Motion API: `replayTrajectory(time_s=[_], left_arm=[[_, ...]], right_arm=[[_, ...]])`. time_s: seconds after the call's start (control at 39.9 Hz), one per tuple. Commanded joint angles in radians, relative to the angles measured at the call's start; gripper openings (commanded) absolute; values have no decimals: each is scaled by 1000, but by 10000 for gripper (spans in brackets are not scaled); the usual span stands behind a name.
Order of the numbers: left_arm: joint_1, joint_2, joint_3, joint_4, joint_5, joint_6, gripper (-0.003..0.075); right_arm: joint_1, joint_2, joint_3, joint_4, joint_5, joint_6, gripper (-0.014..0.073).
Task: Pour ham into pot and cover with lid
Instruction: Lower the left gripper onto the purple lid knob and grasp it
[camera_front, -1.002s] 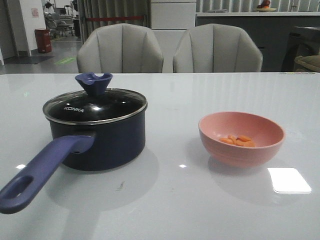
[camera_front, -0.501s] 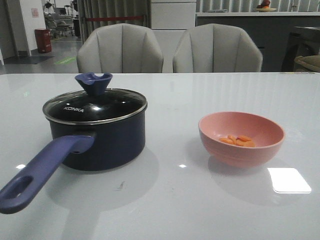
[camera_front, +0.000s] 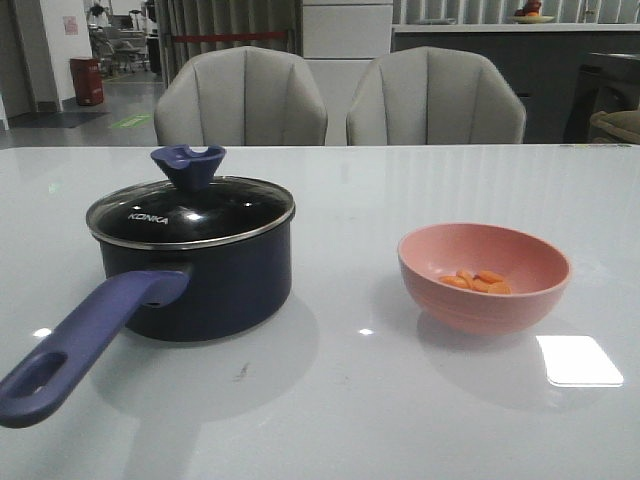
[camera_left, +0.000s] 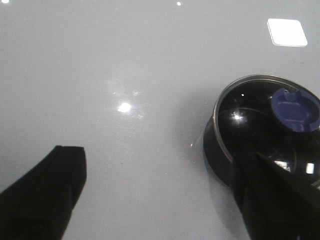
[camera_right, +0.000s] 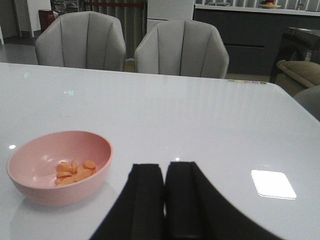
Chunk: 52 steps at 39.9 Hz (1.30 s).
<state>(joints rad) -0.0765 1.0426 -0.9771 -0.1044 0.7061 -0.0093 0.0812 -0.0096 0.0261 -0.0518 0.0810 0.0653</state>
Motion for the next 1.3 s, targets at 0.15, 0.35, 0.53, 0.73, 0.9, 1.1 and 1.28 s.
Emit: replayTrajectory(time_s=[0.15,0.35,0.53,0.73,0.9,1.1,1.28], left_arm=[[-191,257,-238,-17,49,-56,625],[-321,464,-443,21,141,-101,625],[-410,612,-607,156,222,-240,625],[-429,764,-777,208,379,-347,625],[-429,868,-887,204,486,-351,625],[-429,922,-936,159,504,-353,625],[-427,937,-936,161,534,-353,625]], right_arm=[[-5,-20,-5,-10,-81,1,160],[-5,-20,-5,-10,-81,1,160],[-5,-20,-5,-10,-81,1,160],[-5,-20,-5,-10,-81,1,160],[-5,-20,-5,-10,-81,1,160],[-5,-21,-4,-10,-81,1,160],[-5,-21,-4,-10,-81,1,160]])
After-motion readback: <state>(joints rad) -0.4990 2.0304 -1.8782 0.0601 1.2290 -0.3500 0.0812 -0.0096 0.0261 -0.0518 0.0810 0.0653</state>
